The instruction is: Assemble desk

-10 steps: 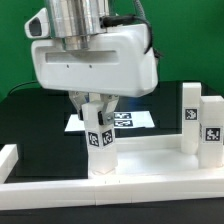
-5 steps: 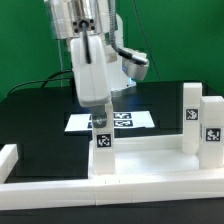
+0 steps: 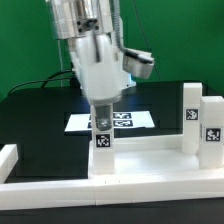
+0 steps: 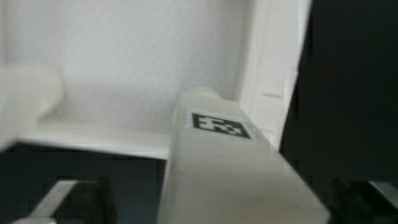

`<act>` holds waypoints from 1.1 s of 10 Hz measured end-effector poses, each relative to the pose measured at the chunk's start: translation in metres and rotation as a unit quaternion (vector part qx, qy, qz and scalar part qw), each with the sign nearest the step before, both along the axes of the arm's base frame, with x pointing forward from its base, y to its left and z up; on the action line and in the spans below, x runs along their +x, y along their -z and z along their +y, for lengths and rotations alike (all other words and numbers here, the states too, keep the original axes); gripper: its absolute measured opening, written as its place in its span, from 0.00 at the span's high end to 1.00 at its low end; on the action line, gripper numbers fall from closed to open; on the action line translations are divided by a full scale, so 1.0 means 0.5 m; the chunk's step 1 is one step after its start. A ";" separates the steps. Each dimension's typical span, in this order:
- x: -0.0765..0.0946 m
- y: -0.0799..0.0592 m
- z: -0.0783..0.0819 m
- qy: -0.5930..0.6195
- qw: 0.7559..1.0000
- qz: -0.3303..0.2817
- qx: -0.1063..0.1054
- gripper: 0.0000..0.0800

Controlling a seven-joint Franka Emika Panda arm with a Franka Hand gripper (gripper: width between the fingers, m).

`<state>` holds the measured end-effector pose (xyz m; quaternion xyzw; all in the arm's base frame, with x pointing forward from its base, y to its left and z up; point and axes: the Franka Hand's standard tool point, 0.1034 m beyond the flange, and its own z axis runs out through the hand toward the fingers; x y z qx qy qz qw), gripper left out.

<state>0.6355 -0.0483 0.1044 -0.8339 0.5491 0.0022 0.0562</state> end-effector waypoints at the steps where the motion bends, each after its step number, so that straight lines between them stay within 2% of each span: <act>1: -0.002 0.003 0.010 -0.036 0.999 -0.004 -0.002 0.22; 2: -0.004 0.004 0.019 -0.069 0.998 -0.009 -0.006 0.19; 5: -0.005 0.006 0.012 -0.163 0.986 -0.017 -0.013 0.19; 6: -0.005 0.005 0.010 -0.226 0.974 -0.022 -0.019 0.19; 7: -0.003 0.003 0.008 -0.352 0.935 -0.027 -0.034 0.19; 8: -0.003 0.012 0.018 -0.447 0.894 -0.028 -0.033 0.19; 9: -0.004 0.014 0.020 -0.468 0.882 -0.030 -0.033 0.19; 11: -0.004 0.014 0.018 -0.466 0.884 -0.030 -0.033 0.19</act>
Offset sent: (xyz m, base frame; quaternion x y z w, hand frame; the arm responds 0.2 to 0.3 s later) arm 0.0000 0.0000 0.0000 0.0000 0.0000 -0.1296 0.9916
